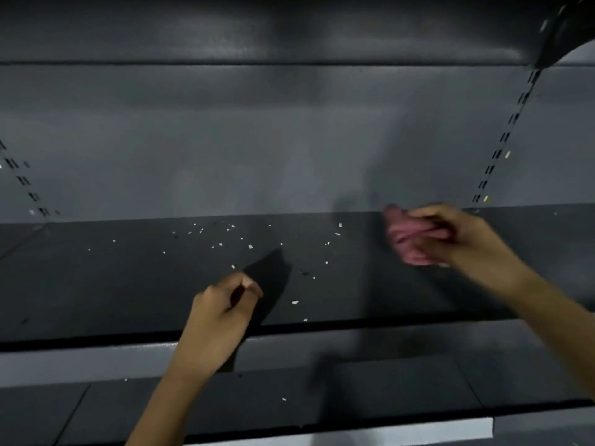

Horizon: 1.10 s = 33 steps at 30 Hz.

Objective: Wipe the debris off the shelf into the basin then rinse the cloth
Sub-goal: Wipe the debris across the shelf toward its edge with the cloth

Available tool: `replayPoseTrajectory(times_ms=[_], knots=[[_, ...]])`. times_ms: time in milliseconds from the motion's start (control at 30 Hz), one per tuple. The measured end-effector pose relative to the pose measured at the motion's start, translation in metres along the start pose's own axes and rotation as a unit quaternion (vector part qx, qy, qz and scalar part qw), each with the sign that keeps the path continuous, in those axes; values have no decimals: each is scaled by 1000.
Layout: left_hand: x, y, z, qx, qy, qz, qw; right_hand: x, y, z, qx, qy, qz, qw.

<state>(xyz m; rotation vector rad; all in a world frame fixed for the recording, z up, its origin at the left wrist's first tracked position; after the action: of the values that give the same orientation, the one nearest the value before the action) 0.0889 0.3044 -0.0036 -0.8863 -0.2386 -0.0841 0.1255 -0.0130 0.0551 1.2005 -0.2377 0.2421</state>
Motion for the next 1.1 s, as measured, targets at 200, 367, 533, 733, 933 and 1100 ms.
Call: replayPoseTrajectory(times_ms=[200,367,533,733,933,1100], knots=[[-4,-7,-1,42,-33,-58,997,-41,-99,149,-270,-125,-200,934],[-2,-11,-4,47,-37,-75,995,-23,-81,65,-353,-19,-131,926],[-4,-8,1,36,-62,-51,996,-1,-20,-74,-265,113,19,957],[-9,-5,22,84,-108,-50,989,34,-16,-51,-68,19,-5,997],[-4,18,52,224,-145,-11,964,52,-105,27,-387,28,-194,901],[-6,25,50,257,-151,29,954,77,-86,-66,-317,106,-51,941]])
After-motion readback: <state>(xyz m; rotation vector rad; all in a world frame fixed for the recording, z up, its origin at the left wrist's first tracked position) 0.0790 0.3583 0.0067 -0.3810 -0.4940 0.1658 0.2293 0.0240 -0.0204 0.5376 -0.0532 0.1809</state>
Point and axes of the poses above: each hand's wrist, its own x-axis towards the middle knuckle, its own z-axis out of the back of the hand, y = z × x, the point moved 9 cm from there along x, towards the middle knuckle, and after that the axes turned 6 degrees about x, right-handed, at the moved point
